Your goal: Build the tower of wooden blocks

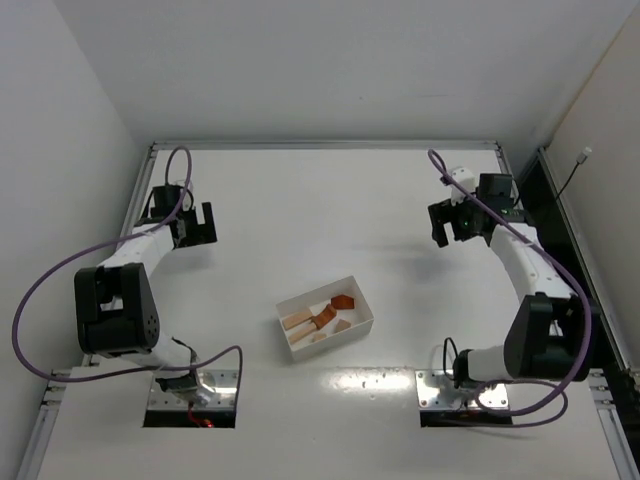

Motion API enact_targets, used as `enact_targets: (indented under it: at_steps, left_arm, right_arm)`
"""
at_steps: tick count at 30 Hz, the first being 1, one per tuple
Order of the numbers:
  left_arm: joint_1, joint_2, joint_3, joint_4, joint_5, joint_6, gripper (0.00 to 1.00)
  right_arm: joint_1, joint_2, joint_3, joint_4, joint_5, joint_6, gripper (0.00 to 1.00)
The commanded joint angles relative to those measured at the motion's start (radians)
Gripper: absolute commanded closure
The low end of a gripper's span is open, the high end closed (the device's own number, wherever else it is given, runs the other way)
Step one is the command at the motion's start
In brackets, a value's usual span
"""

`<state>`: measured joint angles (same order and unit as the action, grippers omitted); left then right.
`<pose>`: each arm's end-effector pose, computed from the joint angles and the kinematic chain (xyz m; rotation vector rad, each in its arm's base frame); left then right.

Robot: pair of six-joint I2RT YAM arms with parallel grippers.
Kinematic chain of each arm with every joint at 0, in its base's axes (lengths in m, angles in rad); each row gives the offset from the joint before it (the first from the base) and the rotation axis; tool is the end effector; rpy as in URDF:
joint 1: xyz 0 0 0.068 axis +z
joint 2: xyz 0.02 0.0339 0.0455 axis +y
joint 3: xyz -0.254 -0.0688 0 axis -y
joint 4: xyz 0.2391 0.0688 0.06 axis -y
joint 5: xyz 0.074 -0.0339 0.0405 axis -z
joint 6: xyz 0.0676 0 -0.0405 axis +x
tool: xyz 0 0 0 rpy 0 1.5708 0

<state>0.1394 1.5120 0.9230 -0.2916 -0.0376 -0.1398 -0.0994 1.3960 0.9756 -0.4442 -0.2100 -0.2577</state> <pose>0.3238 0.0480 0.1750 -0.3575 2.4249 0.0459 0.3094 -0.0167 0.2142 -0.2839 2.3953 0.0922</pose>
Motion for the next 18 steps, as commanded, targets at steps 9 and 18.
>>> enact_targets:
  at_steps: [9,18]
  left_arm:
    - [0.006,-0.022,0.03,-0.015,0.097,0.017,0.0]
    - [0.006,-0.041,0.04,-0.024,0.125,0.017,0.0]
  right_arm:
    - [0.5,-0.241,0.118,-0.278,-0.271,-0.299,0.22]
    - [0.708,0.056,0.345,-0.448,-0.488,-0.543,0.21]
